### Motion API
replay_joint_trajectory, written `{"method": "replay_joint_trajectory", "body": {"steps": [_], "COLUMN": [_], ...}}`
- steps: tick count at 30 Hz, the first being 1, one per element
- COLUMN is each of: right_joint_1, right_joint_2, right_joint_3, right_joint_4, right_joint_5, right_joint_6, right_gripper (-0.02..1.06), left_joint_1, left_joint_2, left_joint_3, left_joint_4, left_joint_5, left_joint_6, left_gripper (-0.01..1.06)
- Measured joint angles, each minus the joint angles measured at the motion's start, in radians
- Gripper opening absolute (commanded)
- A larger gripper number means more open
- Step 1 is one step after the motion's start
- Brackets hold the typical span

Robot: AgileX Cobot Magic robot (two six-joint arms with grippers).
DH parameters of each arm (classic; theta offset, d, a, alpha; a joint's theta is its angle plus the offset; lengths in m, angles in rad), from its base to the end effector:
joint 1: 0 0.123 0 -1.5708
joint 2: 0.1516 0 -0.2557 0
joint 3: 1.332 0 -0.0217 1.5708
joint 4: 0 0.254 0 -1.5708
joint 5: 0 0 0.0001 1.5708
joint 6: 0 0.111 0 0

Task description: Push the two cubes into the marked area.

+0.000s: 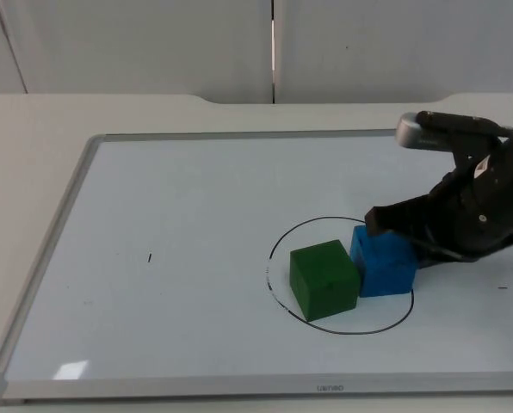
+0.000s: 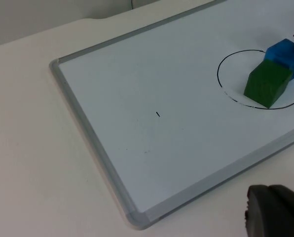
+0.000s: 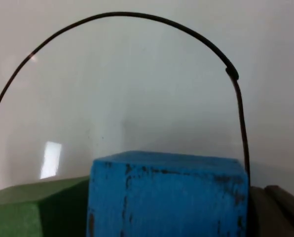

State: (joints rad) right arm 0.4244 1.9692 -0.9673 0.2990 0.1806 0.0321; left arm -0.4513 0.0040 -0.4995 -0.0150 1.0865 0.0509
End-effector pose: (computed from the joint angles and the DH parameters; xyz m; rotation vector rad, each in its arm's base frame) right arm 0.3231 0.1525 0.0548 -0.1494 2.6901 0.3099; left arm 0.0396 -0.0208 0.2669 0.5189 2.0195 -0.2627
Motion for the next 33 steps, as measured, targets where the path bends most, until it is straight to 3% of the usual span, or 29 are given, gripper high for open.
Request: {"method": "replay_joint_trajectory", "body": {"steps": [7,12,16,33], "right_joint_1": [-0.011,-0.038,-0.039,-0.039], "right_joint_2": [-0.072,-0.198,-0.353,-0.918], "right_joint_3": [-0.008,-0.010,-0.010,-0.010], "right_joint_4": [-0.003,-0.054,-0.134,-0.160], "right_joint_5": [0.006,0.019,0.081,0.316], "right_joint_6": [-0.067,-0.076,-0.077,-0.157], "right_gripper": [0.00,0.00,0.00,0.00], "left_joint_1": [0.000,0.000,0.000,0.000], "left_joint_2": [0.000,0.000,0.000,0.000], "left_joint_3": [0.000,0.000,0.000,0.000], "left_joint_4": [0.000,0.000,0.000,0.000], "left_joint_5": [0.000,0.000,0.000,0.000], "left_joint_6": [0.000,0.000,0.000,0.000], "left_gripper": [0.00,0.00,0.00,0.00]}}
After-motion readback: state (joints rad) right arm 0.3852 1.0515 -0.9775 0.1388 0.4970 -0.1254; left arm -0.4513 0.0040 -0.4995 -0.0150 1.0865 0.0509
